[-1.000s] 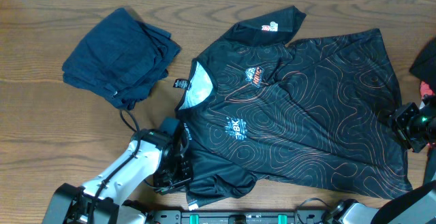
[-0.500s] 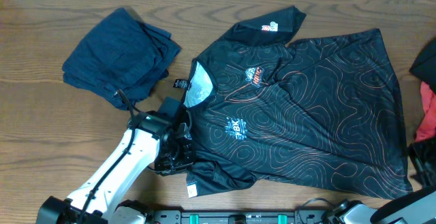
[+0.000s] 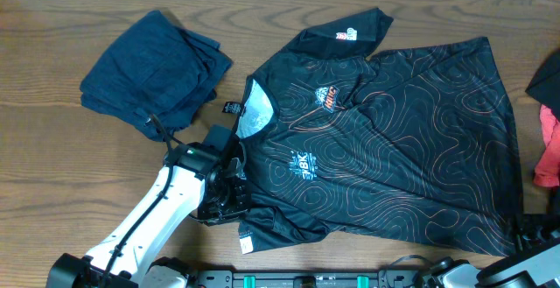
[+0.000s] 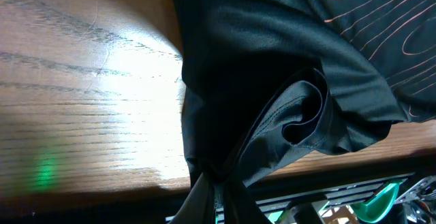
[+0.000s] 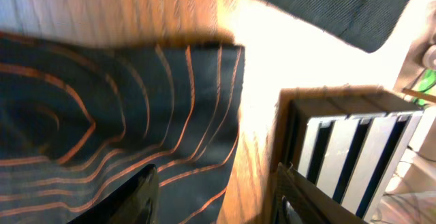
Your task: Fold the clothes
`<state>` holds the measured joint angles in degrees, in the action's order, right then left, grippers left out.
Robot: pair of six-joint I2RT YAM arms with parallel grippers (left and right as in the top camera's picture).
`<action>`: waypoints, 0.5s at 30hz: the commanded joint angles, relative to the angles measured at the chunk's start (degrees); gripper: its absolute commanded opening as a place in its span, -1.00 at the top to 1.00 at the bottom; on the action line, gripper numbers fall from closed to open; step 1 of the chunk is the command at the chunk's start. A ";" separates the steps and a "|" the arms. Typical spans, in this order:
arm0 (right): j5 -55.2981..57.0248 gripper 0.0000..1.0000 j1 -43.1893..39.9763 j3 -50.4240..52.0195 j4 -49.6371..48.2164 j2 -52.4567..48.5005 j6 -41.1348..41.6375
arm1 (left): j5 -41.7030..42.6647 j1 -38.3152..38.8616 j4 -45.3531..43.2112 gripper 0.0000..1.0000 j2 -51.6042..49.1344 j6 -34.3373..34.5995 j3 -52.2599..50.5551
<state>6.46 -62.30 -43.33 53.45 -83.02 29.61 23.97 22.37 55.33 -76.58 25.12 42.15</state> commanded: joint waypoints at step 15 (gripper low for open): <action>4.26 0.06 -2.47 1.01 -5.05 -1.38 4.28 | -0.68 0.22 0.33 0.88 0.70 -1.09 0.96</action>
<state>8.91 -64.27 -42.89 48.64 -83.37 31.86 23.97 22.37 55.33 -76.58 25.02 42.15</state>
